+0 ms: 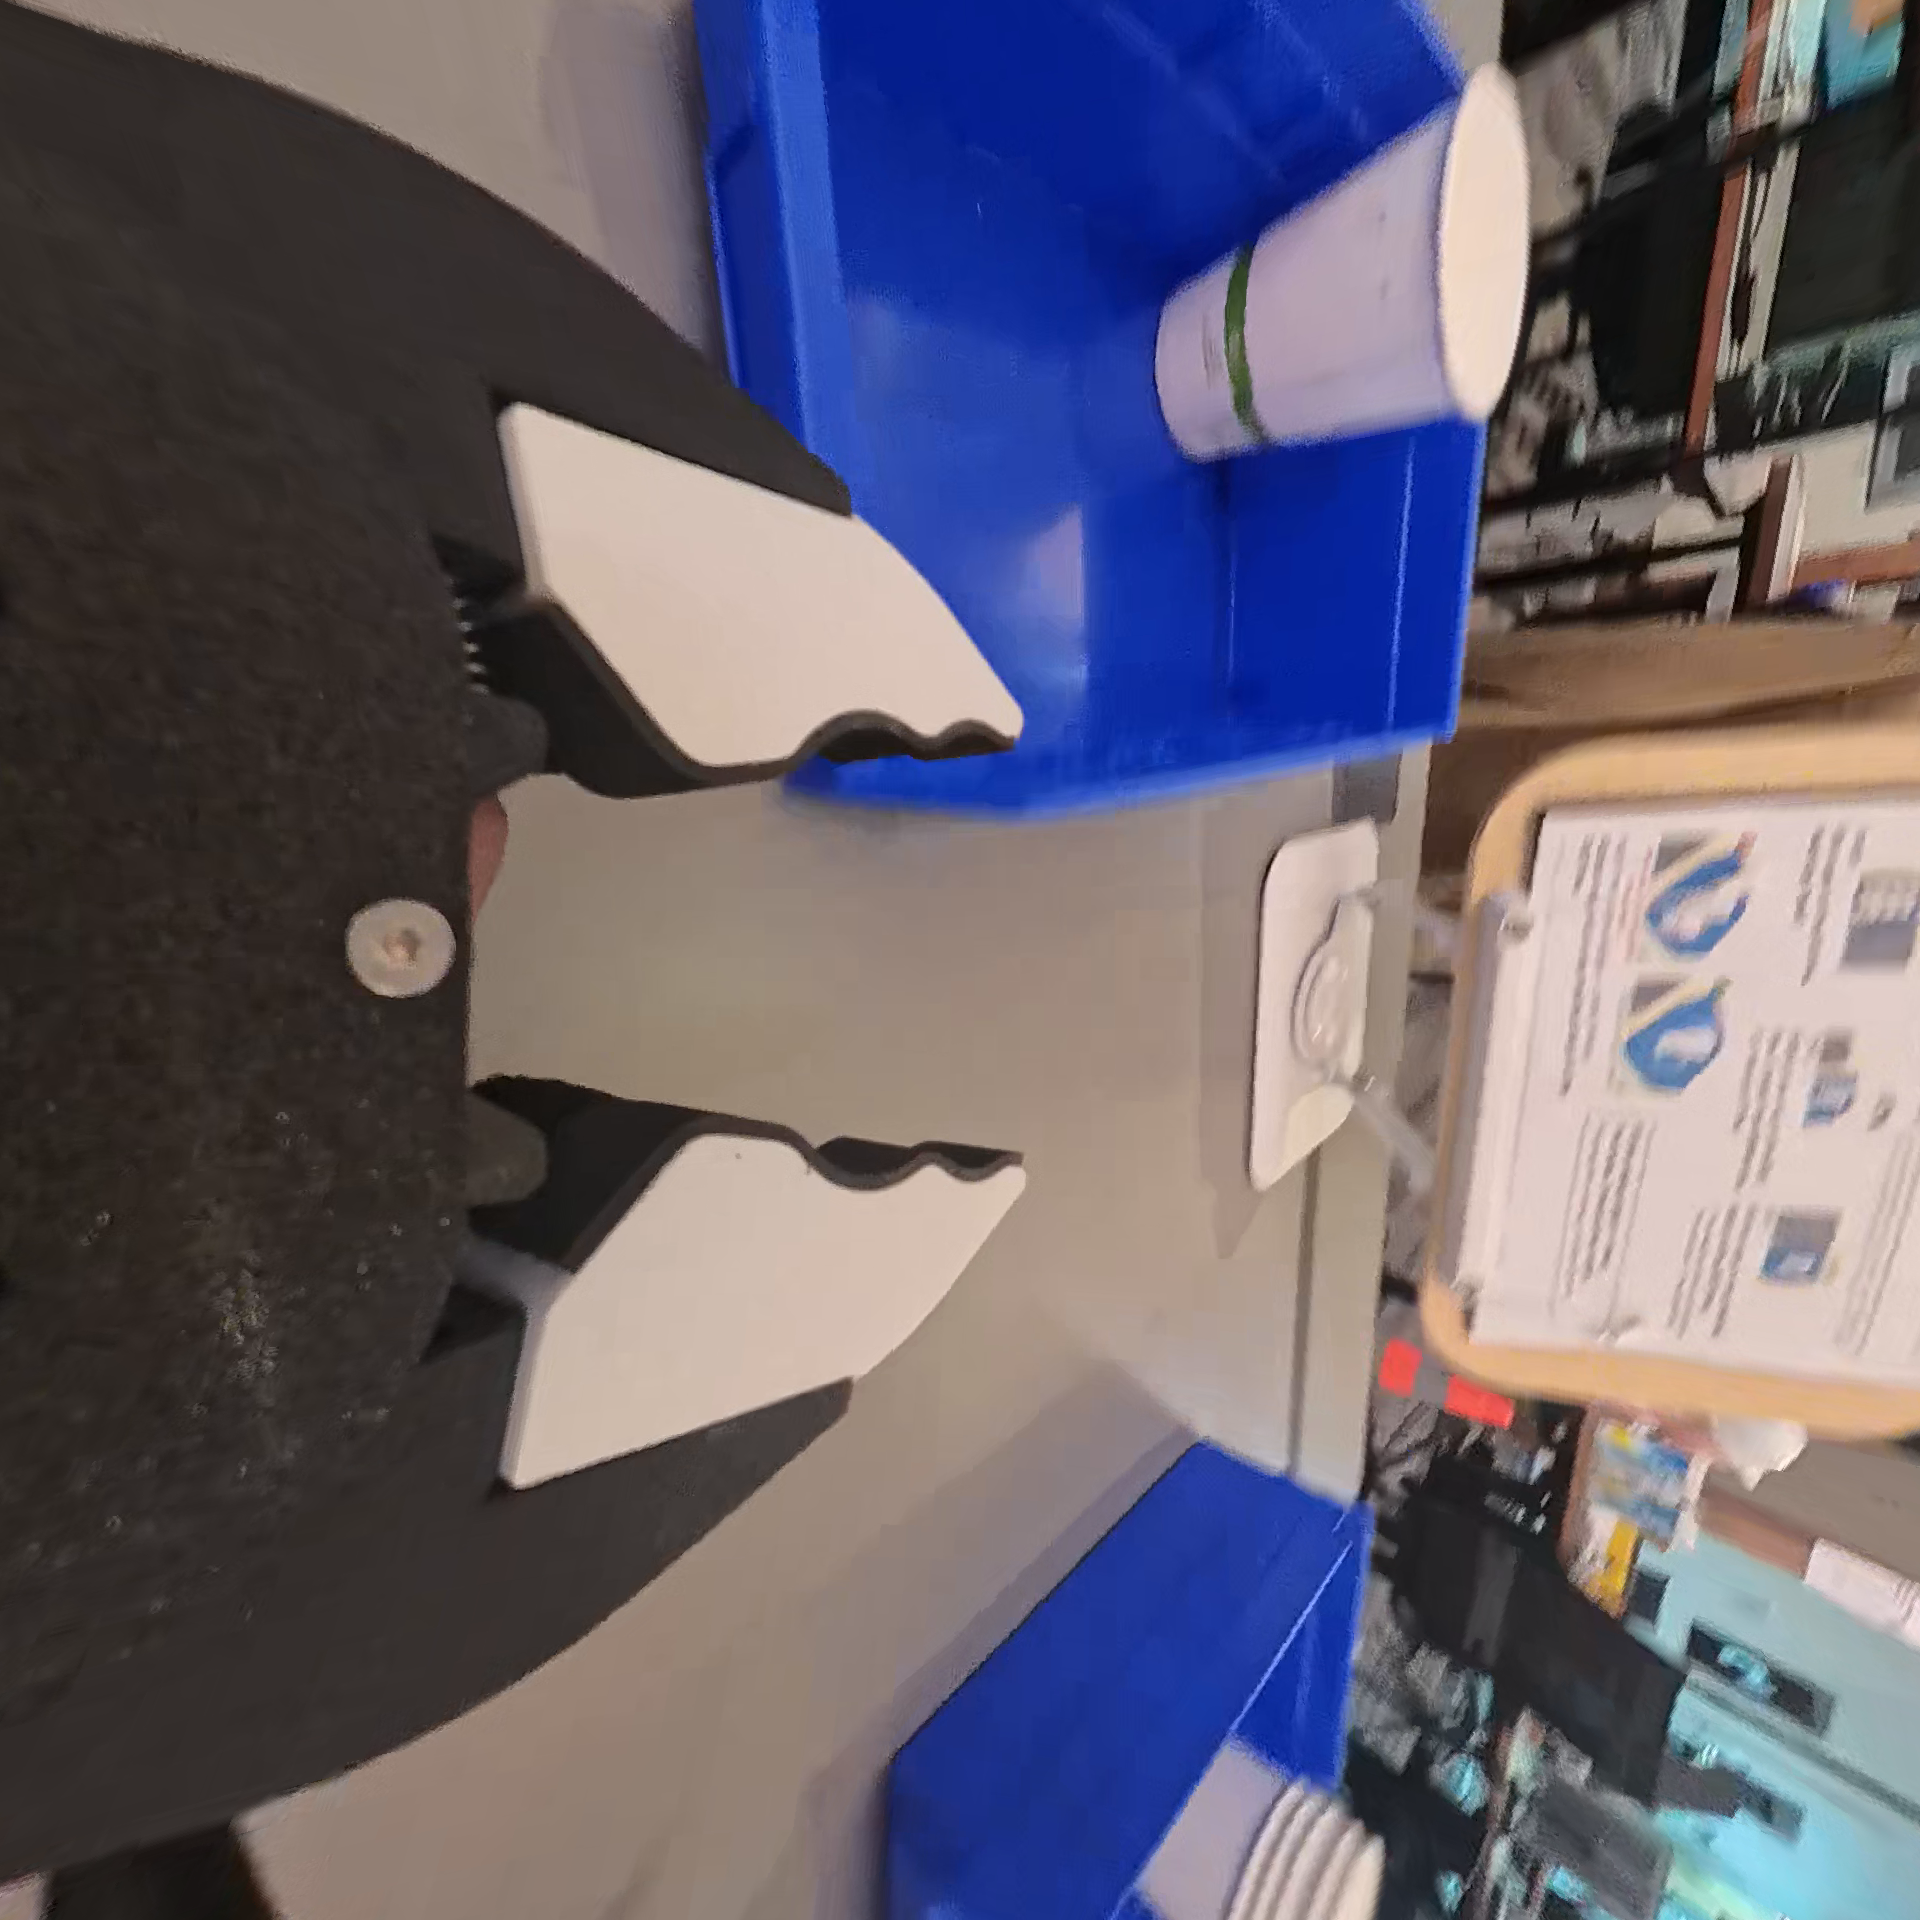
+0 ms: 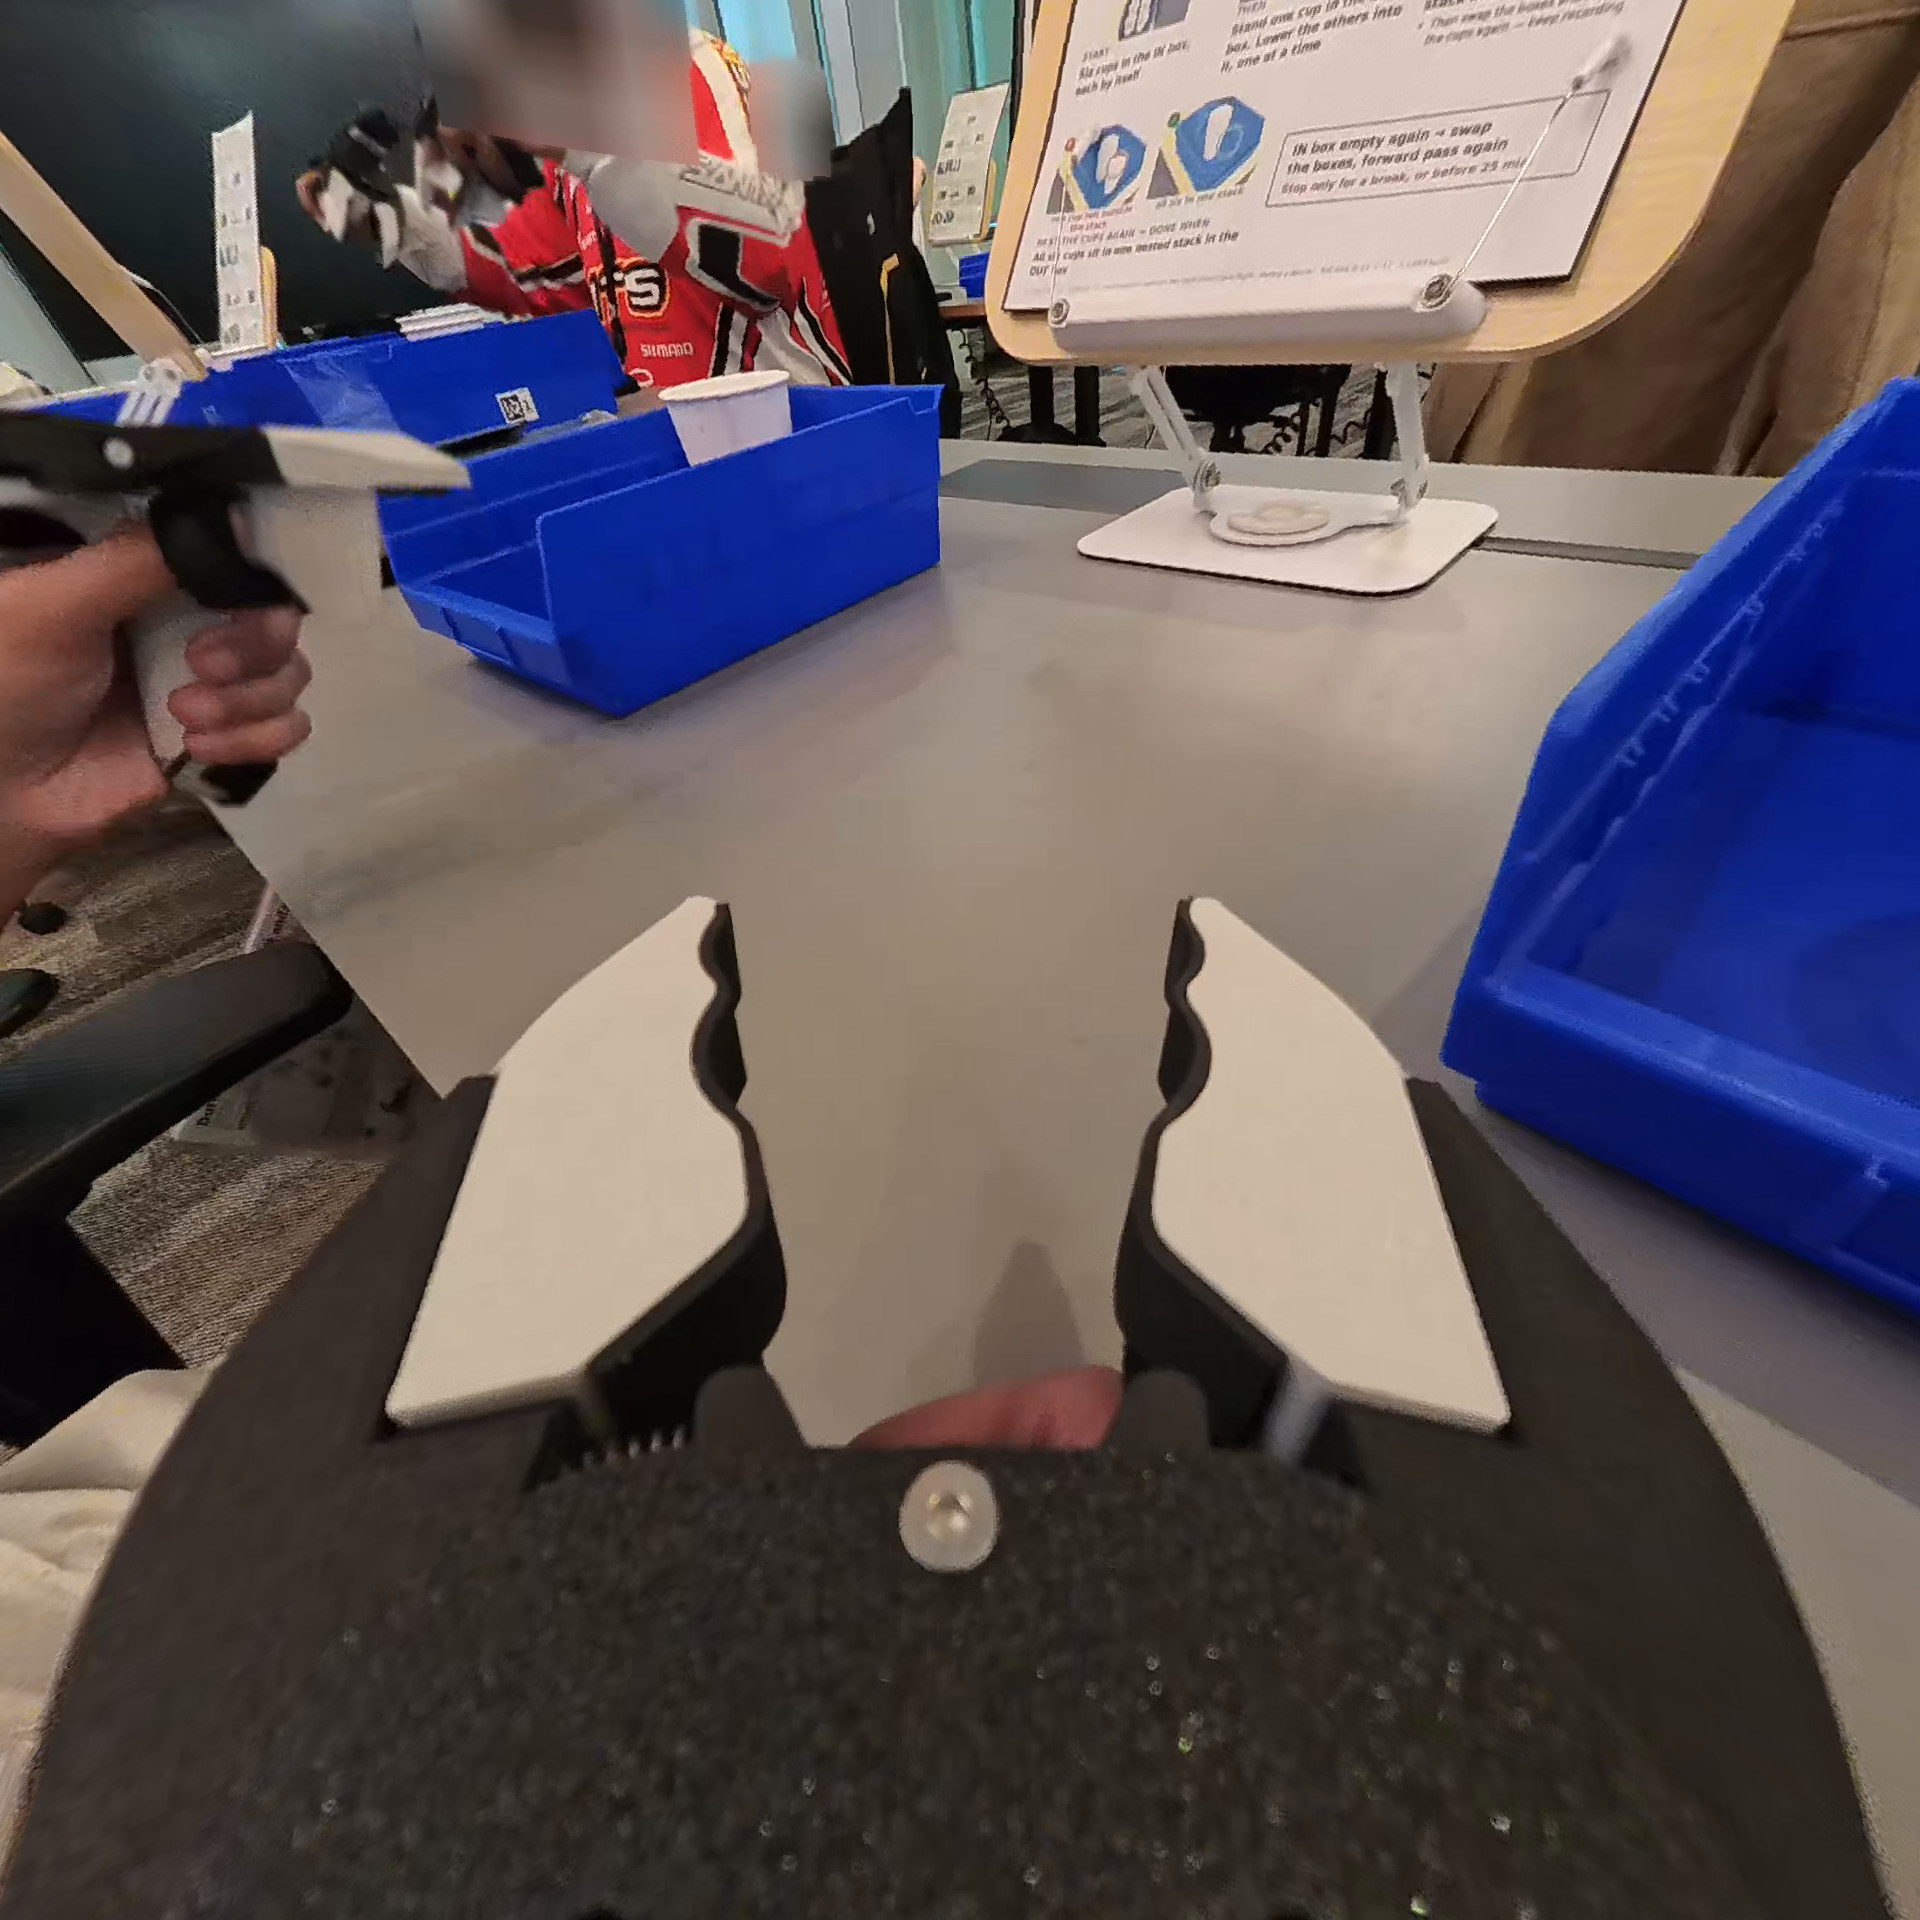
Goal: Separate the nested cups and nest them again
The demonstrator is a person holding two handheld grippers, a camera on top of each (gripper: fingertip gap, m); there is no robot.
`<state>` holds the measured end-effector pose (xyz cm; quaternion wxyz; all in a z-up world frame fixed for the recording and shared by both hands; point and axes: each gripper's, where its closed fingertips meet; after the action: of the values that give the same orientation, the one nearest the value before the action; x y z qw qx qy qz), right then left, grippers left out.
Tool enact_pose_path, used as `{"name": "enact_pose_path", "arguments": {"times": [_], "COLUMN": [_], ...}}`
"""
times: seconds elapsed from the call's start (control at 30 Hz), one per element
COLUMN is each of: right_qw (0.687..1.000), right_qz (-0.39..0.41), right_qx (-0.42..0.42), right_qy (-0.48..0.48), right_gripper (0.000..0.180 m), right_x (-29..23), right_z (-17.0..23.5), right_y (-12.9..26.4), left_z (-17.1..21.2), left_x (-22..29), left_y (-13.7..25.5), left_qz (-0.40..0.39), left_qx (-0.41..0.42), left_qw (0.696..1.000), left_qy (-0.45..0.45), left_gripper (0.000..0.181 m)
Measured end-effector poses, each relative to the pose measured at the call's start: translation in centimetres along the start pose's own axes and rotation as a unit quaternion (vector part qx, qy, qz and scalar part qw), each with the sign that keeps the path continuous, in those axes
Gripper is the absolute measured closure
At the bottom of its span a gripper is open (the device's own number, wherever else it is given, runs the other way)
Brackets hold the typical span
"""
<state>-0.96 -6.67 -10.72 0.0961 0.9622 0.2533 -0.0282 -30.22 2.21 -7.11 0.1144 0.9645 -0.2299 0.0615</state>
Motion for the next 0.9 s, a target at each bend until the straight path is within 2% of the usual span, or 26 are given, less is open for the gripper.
{"name": "enact_pose_path", "arguments": {"times": [0.1, 0.2, 0.33, 0.47, 0.6, 0.67, 0.7, 0.9], "right_qw": [1.0, 1.0, 0.999, 0.999, 0.999, 0.998, 0.998, 0.998], "right_qz": [-0.004, -0.015, -0.031, -0.033, -0.044, -0.046, -0.048, -0.058], "right_qx": [0.0, -0.005, -0.016, -0.02, -0.027, -0.031, -0.031, -0.027], "right_qy": [-0.001, -0.009, -0.007, 0.006, -0.004, -0.007, -0.009, -0.022], "right_gripper": [0.101, 0.101, 0.101, 0.101, 0.101, 0.101, 0.102, 0.103], "right_x": [-0.1, -0.5, -1.4, -1.7, -1.9, -1.8, -1.8, -1.9], "right_z": [0.0, 0.3, 0.8, 1.0, 1.3, 1.4, 1.4, 1.0], "right_y": [0.0, -0.1, -0.2, -0.2, -0.3, -0.3, -0.3, -0.1], "left_z": [-2.9, -4.8, -4.9, -4.2, -2.3, -2.1, -2.1, -2.3], "left_x": [-6.1, -12.6, -18.9, -23.8, -26.4, -27.0, -27.0, -26.2], "left_y": [-0.7, -3.7, -9.8, -14.1, -17.0, -17.9, -18.3, -17.9], "left_qz": [-0.066, -0.133, -0.188, -0.273, -0.296, -0.3, -0.296, -0.264], "left_qx": [-0.003, -0.034, -0.086, -0.121, -0.147, -0.133, -0.13, -0.13], "left_qw": [0.998, 0.99, 0.978, 0.954, 0.943, 0.943, 0.945, 0.954], "left_qy": [0.011, 0.001, 0.015, -0.004, 0.046, 0.058, 0.055, 0.067], "left_gripper": [0.104, 0.097, 0.088, 0.084, 0.082, 0.087, 0.096, 0.101]}}
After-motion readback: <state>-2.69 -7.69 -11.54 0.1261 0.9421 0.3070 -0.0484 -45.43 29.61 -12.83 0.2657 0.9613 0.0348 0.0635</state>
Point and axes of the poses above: each gripper's, where its closed fingertips meet, y back along the fingers, z out of its underside, x = y × z across the jaws, and after that the axes turned 7 degrees about z, right-handed
